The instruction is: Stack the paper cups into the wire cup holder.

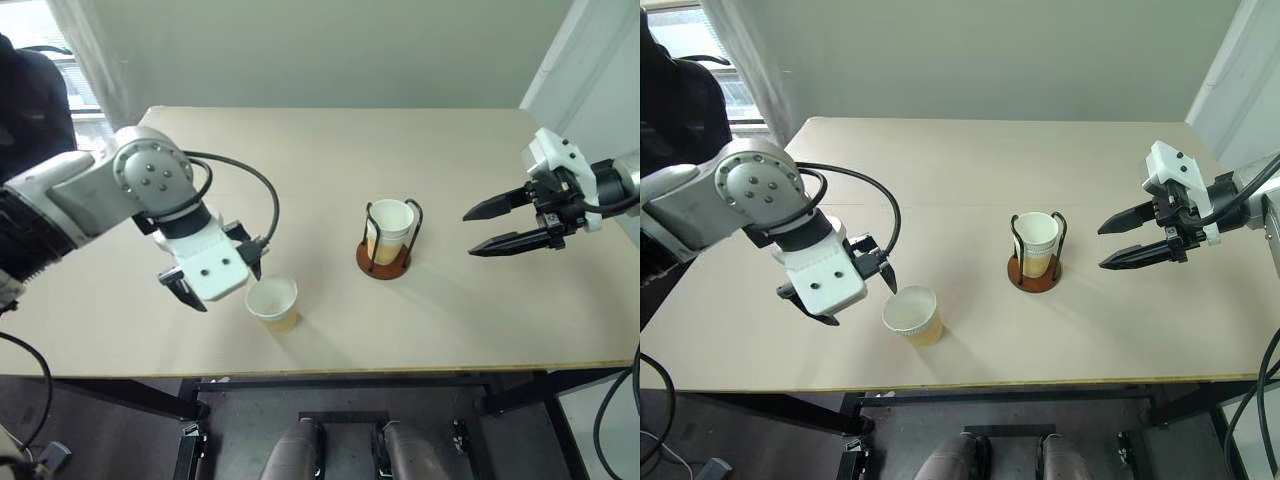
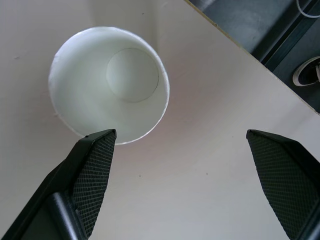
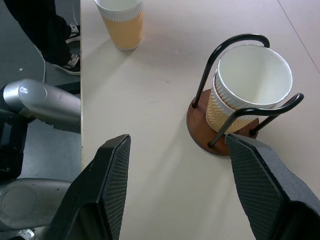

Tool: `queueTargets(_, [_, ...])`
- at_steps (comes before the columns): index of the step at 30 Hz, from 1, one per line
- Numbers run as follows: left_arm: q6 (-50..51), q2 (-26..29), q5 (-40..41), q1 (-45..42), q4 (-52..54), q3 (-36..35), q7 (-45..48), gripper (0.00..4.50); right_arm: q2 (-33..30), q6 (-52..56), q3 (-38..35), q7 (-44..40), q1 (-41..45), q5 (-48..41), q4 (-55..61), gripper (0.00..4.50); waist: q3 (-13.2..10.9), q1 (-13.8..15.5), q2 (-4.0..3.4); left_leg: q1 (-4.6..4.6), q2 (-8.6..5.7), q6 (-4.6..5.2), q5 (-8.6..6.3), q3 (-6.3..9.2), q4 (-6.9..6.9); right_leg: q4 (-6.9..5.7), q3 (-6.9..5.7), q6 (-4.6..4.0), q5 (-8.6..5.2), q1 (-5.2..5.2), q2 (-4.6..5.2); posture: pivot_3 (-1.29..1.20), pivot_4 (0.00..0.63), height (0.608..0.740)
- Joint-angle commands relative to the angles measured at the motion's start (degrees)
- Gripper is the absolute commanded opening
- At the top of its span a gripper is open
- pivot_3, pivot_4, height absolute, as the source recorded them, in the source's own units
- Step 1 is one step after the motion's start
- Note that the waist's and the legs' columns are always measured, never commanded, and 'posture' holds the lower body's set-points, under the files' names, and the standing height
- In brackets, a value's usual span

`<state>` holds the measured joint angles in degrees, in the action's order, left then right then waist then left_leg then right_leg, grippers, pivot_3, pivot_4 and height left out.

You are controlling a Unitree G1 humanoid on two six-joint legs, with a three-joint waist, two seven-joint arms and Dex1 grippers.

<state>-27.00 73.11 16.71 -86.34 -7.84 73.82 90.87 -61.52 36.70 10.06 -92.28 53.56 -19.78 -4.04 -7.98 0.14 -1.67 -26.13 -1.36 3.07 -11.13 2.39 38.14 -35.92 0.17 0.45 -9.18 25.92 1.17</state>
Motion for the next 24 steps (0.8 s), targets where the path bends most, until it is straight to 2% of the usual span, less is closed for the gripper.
queueTargets(1, [-1.3, 0.6, -0.5, 0.1, 0.6, -2.0, 1.6, 4.47, -0.6, 0.1, -1.1, -0.1, 1.2, -0.1, 1.3, 3.04, 0.0, 0.0, 0.0, 0.0, 0.0, 0.01, -0.03, 0.0, 0.0, 0.0, -0.01, 0.0, -0.01, 0.0, 0.0, 0.0, 0.15, 0.74])
queueTargets(14, [-7.0, -2.5, -4.6, 8.0, 0.9, -7.1, 1.6, 4.47, -0.3, 0.4, -1.1, 0.5, 0.8, -0.1, 1.7, 3.04, 0.0, 0.0, 0.0, 0.05, 0.01, 0.03, -0.08, 0.0, 0.04, -0.03, -0.01, -0.04, -0.06, -0.04, 0.01, 0.0, 0.15, 0.74])
queueTargets(17, [-9.1, -4.3, -6.4, 10.8, 0.0, -10.1, 1.6, 3.88, -0.1, 0.3, -1.0, 0.6, 0.8, 0.0, 1.7, 3.04, 0.0, 0.0, 0.0, 0.06, 0.0, 0.04, -0.07, 0.0, 0.07, -0.05, -0.01, -0.05, -0.05, -0.05, 0.01, 0.0, 0.15, 0.74])
queueTargets(21, [-11.3, -6.1, -8.5, 13.1, -1.5, -12.8, 1.6, 2.52, 0.0, -0.2, -0.8, 0.7, 0.8, 0.3, 1.3, 3.04, 0.0, 0.0, 0.0, 0.09, 0.01, 0.04, -0.07, -0.01, 0.06, -0.08, -0.01, -0.05, -0.05, -0.05, 0.01, 0.0, 0.15, 0.74])
queueTargets(24, [-12.0, -6.2, -9.6, 12.8, -2.5, -12.8, 1.6, 1.34, 0.1, -0.4, -0.8, 0.6, 0.7, 0.5, 1.0, 3.04, 0.0, 0.0, 0.0, 0.07, 0.01, 0.03, -0.07, -0.01, 0.06, -0.07, -0.01, -0.06, -0.05, -0.04, 0.01, 0.0, 0.15, 0.74])
